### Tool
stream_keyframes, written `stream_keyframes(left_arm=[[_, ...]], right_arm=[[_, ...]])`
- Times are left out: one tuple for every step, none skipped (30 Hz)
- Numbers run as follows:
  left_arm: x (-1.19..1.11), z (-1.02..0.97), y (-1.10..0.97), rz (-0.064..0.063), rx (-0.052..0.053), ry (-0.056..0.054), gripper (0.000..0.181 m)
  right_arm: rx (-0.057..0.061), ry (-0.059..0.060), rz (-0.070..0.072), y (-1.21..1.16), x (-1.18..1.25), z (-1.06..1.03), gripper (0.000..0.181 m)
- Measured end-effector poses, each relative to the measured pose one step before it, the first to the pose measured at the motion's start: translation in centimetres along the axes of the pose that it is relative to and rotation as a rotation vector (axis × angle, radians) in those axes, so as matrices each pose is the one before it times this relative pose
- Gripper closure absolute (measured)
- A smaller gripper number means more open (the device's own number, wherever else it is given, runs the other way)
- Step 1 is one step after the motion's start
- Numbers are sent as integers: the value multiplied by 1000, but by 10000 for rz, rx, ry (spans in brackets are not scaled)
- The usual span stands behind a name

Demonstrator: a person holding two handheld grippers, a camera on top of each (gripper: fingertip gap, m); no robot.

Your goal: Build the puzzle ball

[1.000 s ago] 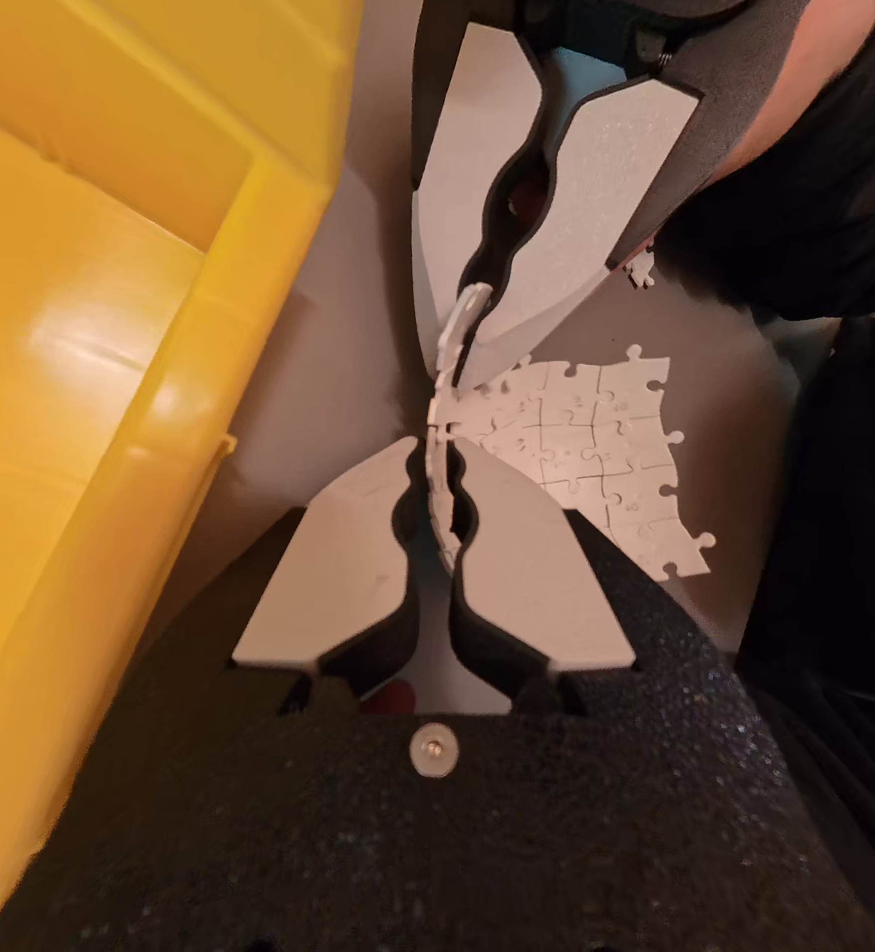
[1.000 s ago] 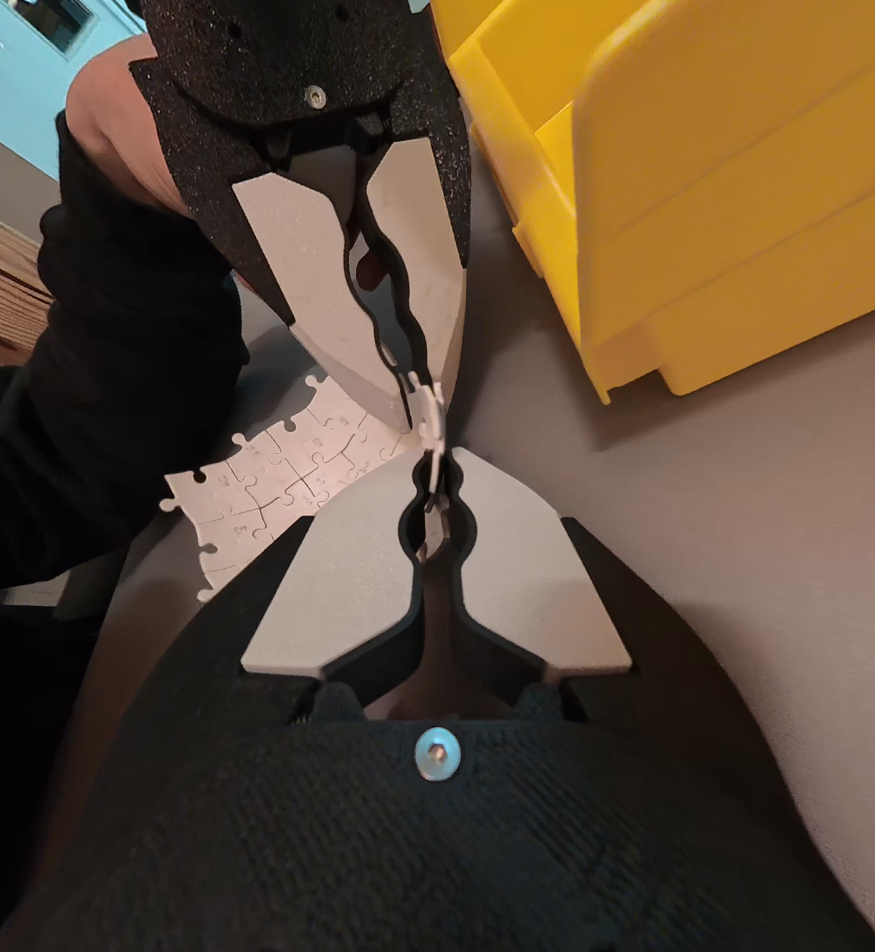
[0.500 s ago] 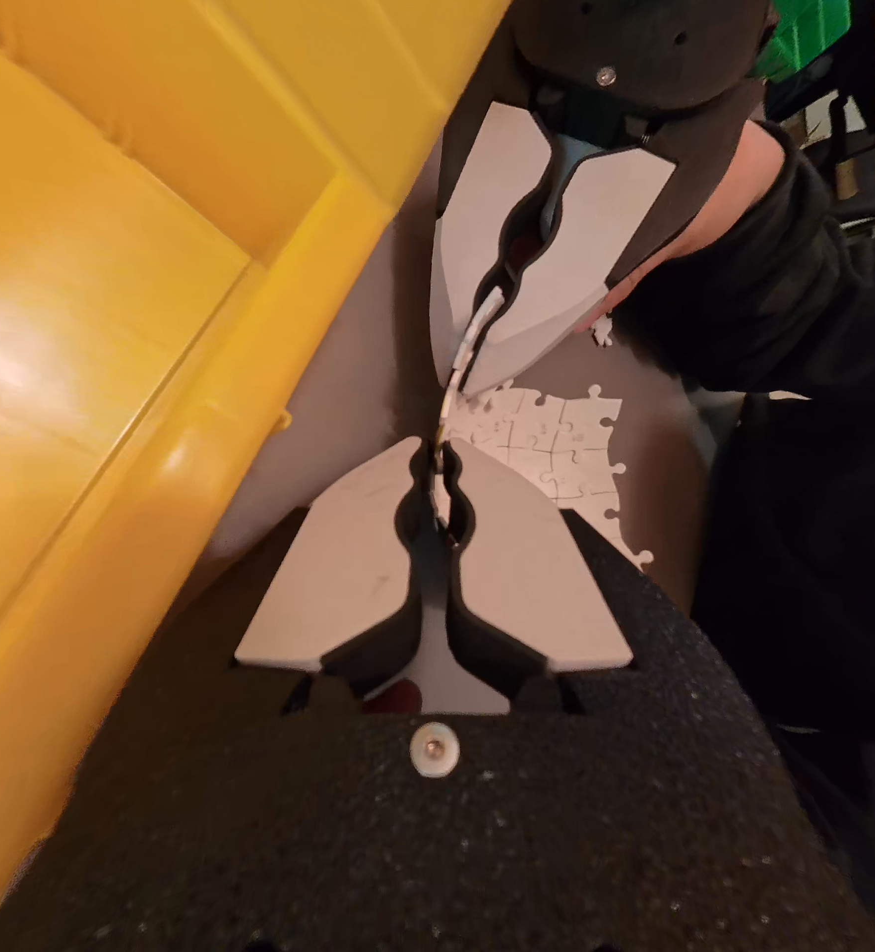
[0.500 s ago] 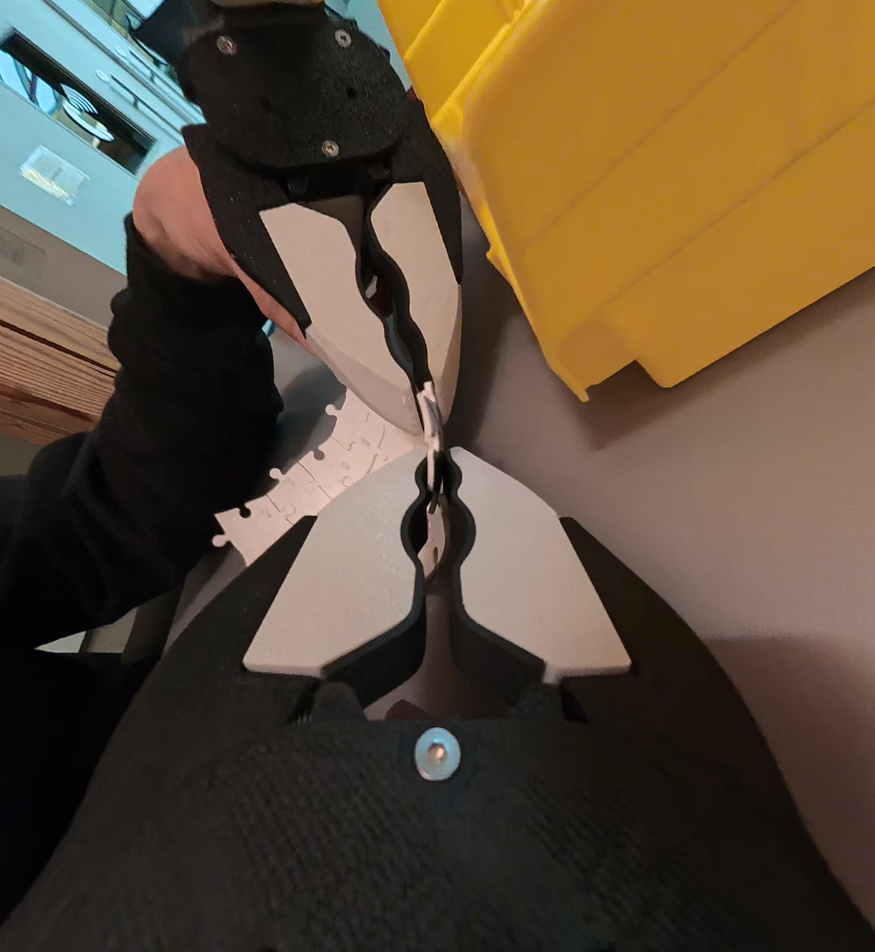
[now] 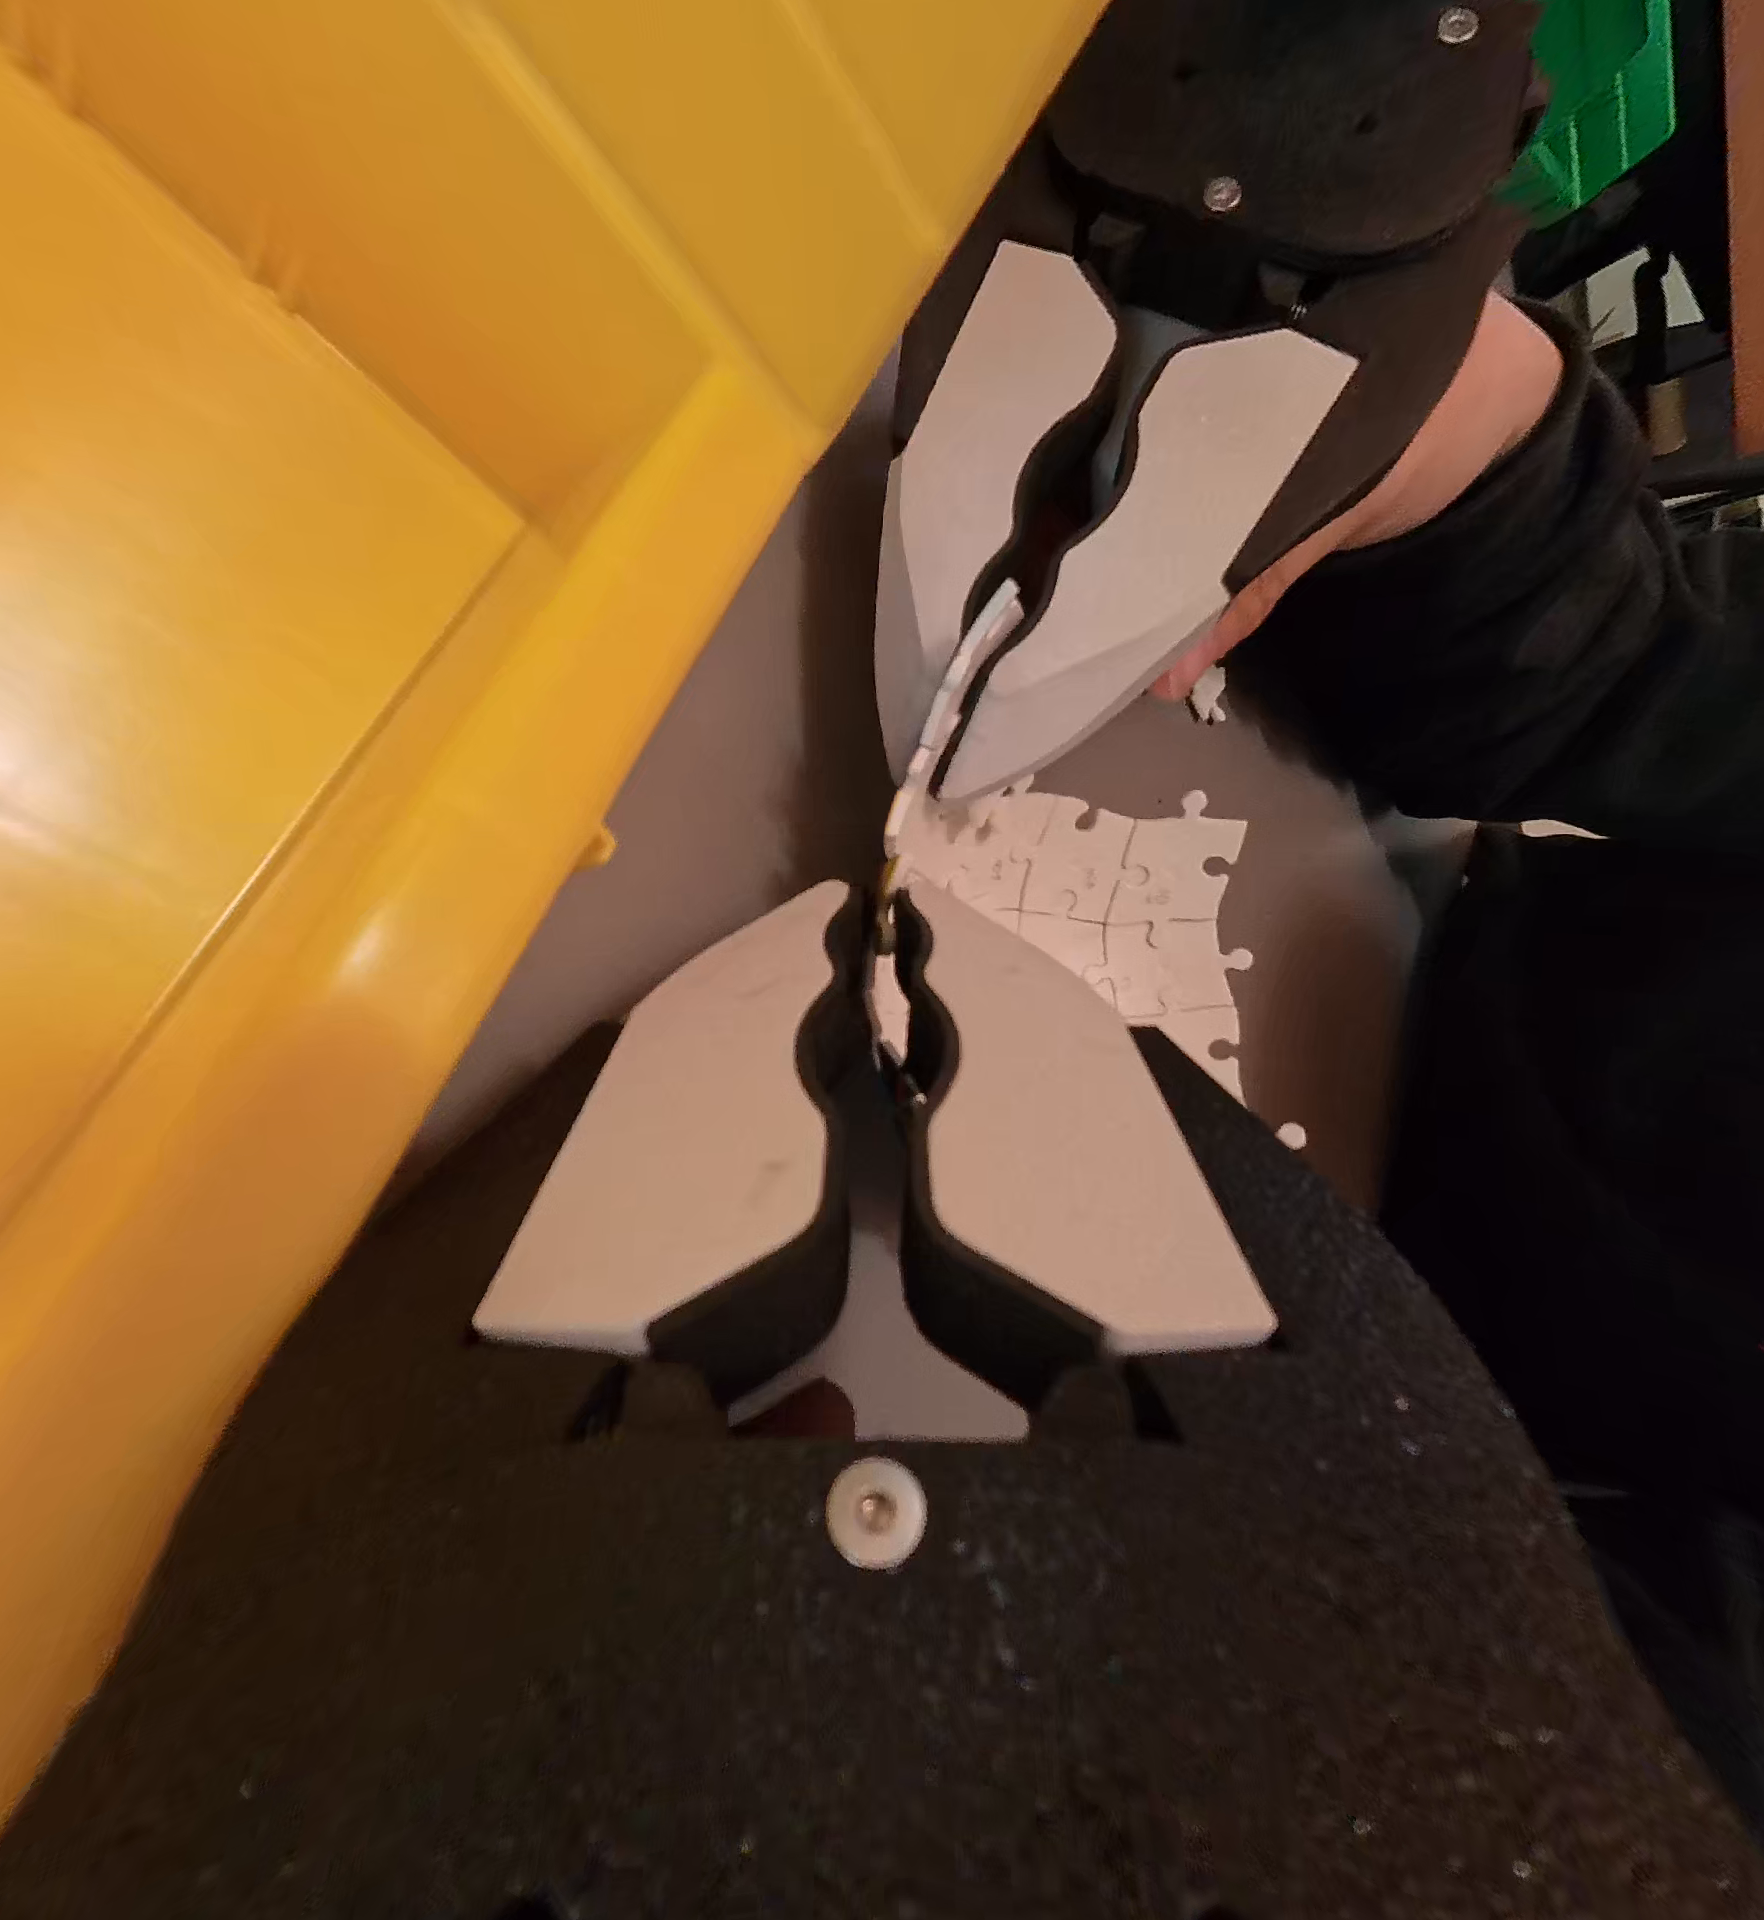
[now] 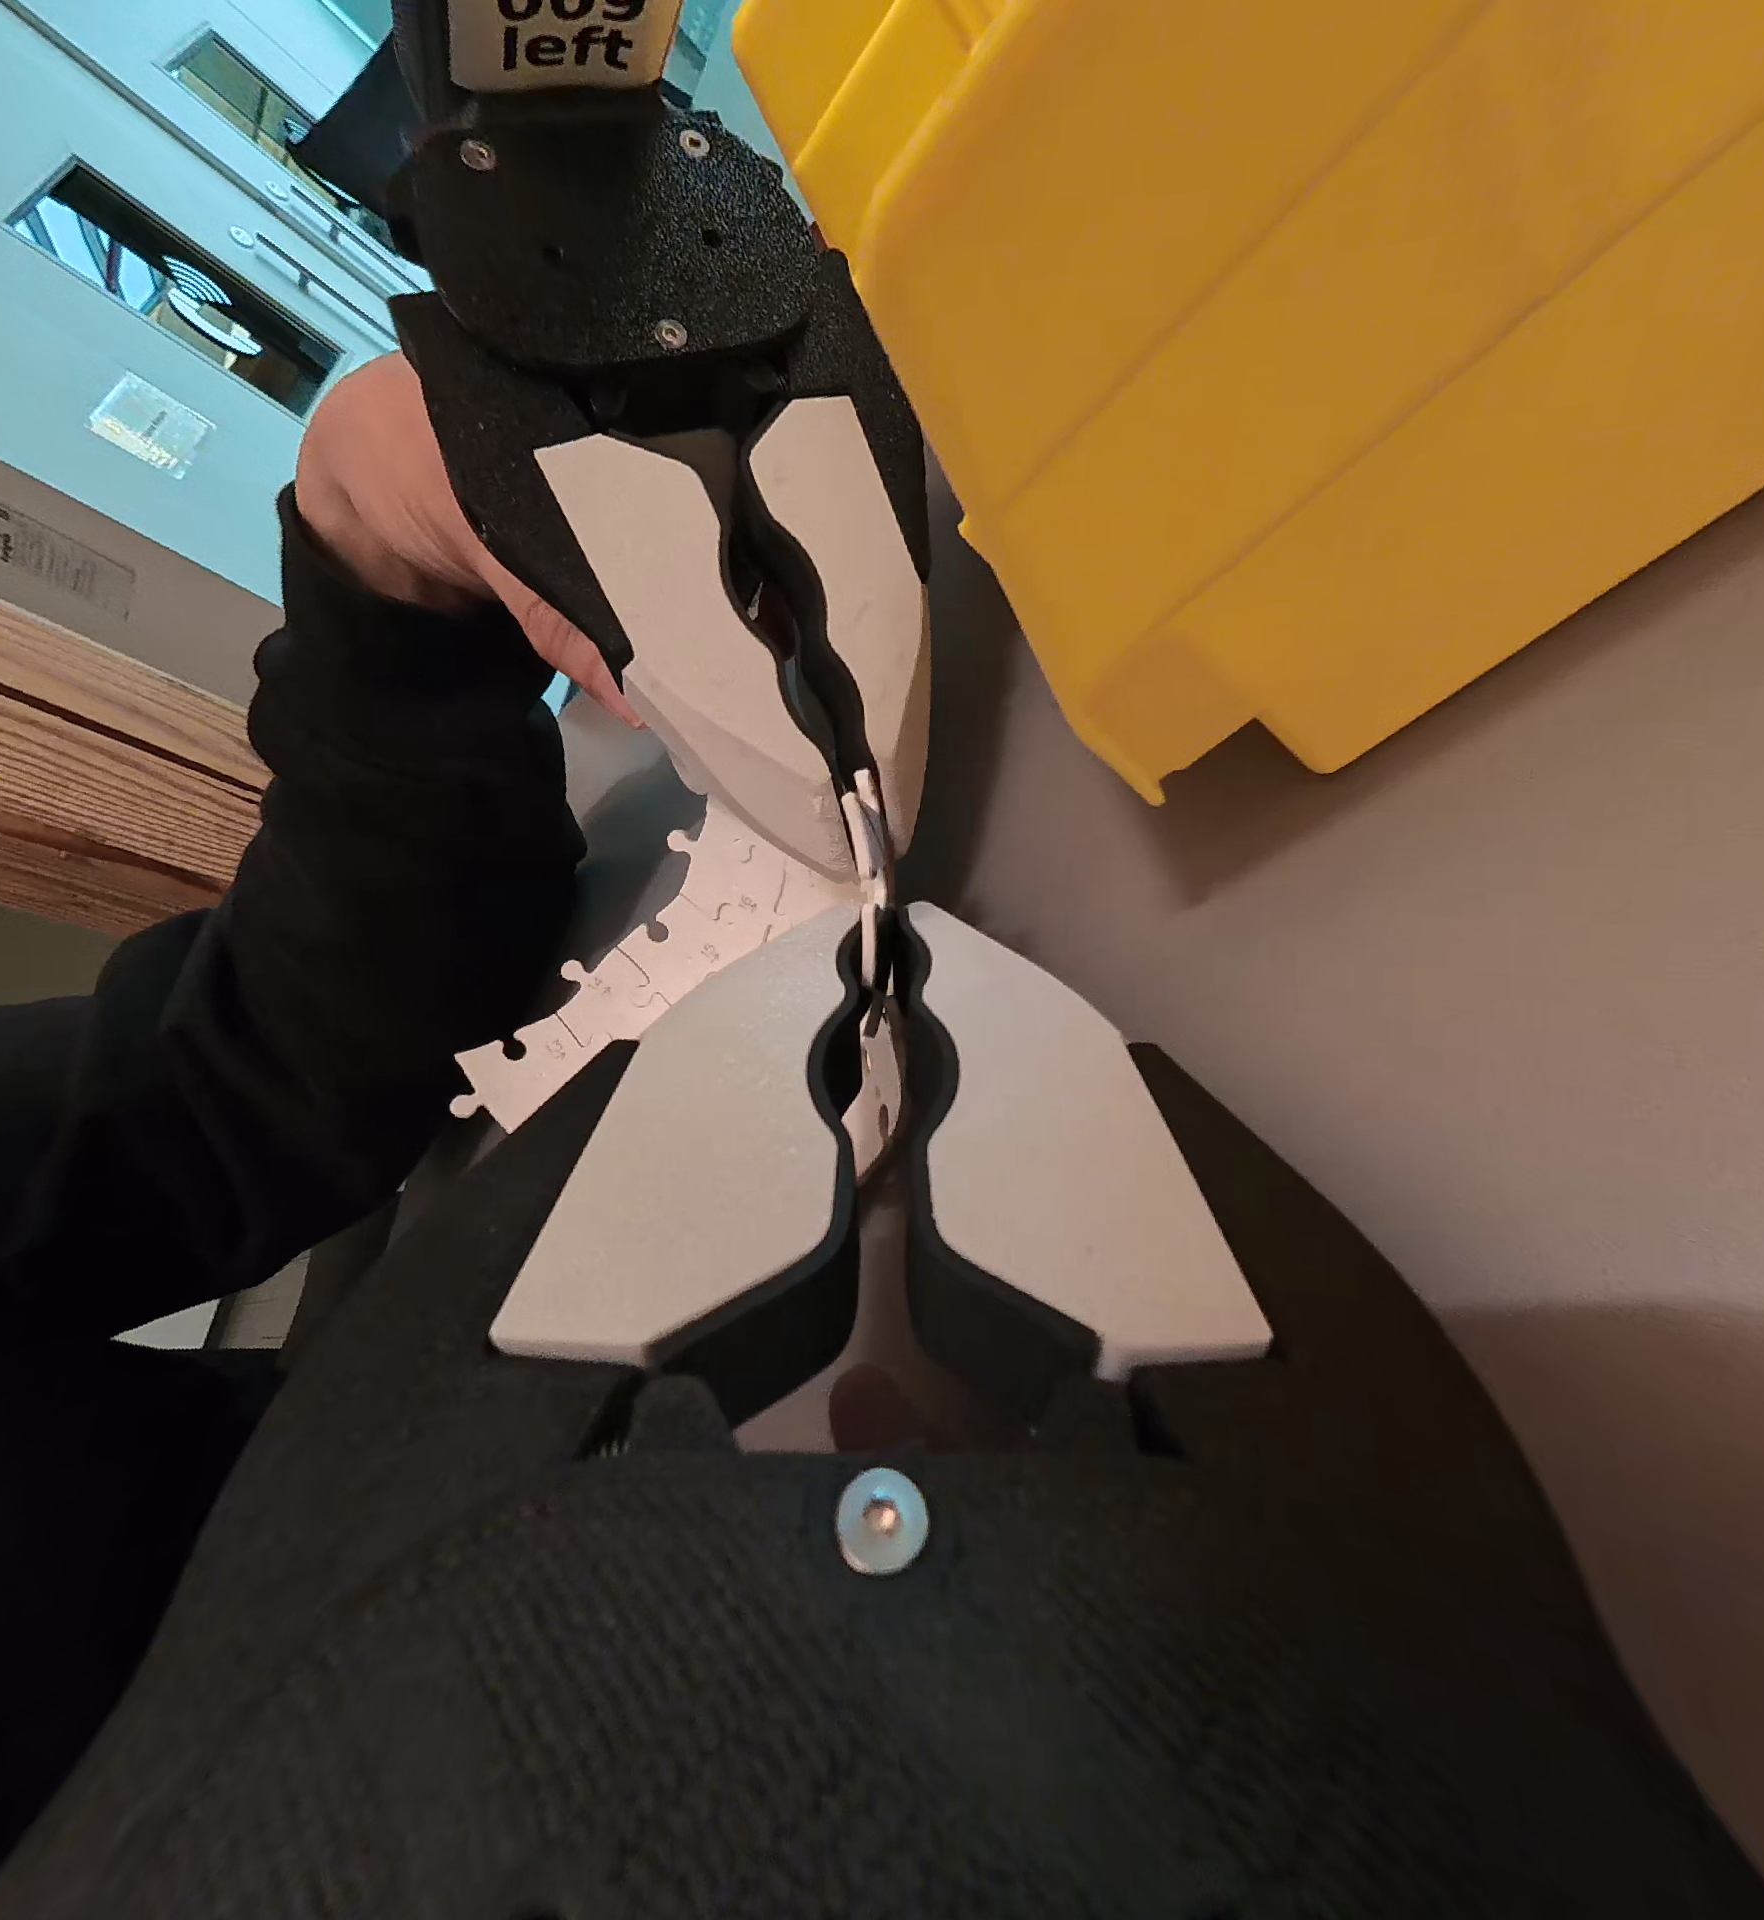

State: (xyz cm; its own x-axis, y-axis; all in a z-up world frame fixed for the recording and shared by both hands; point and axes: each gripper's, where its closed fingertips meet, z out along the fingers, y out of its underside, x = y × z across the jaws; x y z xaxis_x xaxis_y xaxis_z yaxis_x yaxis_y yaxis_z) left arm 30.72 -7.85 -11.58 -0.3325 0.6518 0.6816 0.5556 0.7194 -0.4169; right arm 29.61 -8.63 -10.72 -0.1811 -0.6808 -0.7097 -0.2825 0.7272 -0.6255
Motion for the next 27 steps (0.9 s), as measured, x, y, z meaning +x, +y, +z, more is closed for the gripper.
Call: stream_keyframes(left_arm=[[32,4,38,58,-49,-48,176],[54,-9,-8,64,-35,-57,174],[29,-38,-42,47,-12,-88,170],[69,-98,-29,58,-18,-84,168],[74,-142,-31,88,0,-93,164],[14,-189,-72,83,35,-153,161],[-38,-257,-84,76,37,-202,160],[18,-265,-113,130,53,-185,158],[97,-277,-165,191,92,-165,156],[109,-300,-109,192,66,-188,156],[132,-312,-15,193,-2,-218,156],[175,-336,-16,249,-7,-248,155],[215,-351,-69,310,57,-280,155],[292,-340,-68,314,73,-277,155],[353,-339,-2,278,70,-258,155],[367,-305,70,228,75,-242,155],[313,-264,139,186,70,-253,155],[191,-196,243,138,58,-288,154],[74,-104,340,70,62,-307,153],[14,38,397,-3,131,-261,149],[53,171,436,-82,255,-154,145],[9,203,445,-220,367,-112,143],[-71,91,424,-399,418,-146,140],[24,-69,356,-481,471,-100,138],[193,-206,299,-473,499,7,136],[209,-294,264,-475,476,0,132],[140,-340,285,-451,410,-51,131]], right_arm=[[-29,-29,20,40,-16,18,179],[-55,-34,23,87,-20,26,179],[-78,-59,2,103,-64,32,179],[-58,-67,-36,67,-103,34,179],[-72,-73,-93,67,-147,15,179],[-95,-49,-118,111,-135,20,179],[-107,-65,-117,122,-153,43,179],[-100,-103,-106,105,-197,60,179],[-127,-142,-118,145,-263,83,179],[-200,-196,-169,238,-356,100,179],[-238,-189,-210,286,-386,127,179],[-249,-117,-245,301,-325,138,179],[-248,-40,-266,290,-257,167,179],[-237,17,-245,270,-184,182,179],[-250,5,-212,296,-207,231,179],[-268,-61,-217,321,-287,285,179],[-230,-98,-201,266,-349,276,179],[-101,-96,-166,112,-351,225,179],[-57,-23,-180,37,-283,185,179],[-49,18,-156,8,-186,146,179],[-40,12,-76,38,-148,102,179],[30,38,73,-38,-61,27,179],[108,-37,76,-95,-128,-12,179],[157,-90,48,-113,-219,-52,179],[197,-51,60,-126,-191,-80,179],[191,-39,22,-109,-187,-76,179],[142,4,41,-28,-177,-74,179]])
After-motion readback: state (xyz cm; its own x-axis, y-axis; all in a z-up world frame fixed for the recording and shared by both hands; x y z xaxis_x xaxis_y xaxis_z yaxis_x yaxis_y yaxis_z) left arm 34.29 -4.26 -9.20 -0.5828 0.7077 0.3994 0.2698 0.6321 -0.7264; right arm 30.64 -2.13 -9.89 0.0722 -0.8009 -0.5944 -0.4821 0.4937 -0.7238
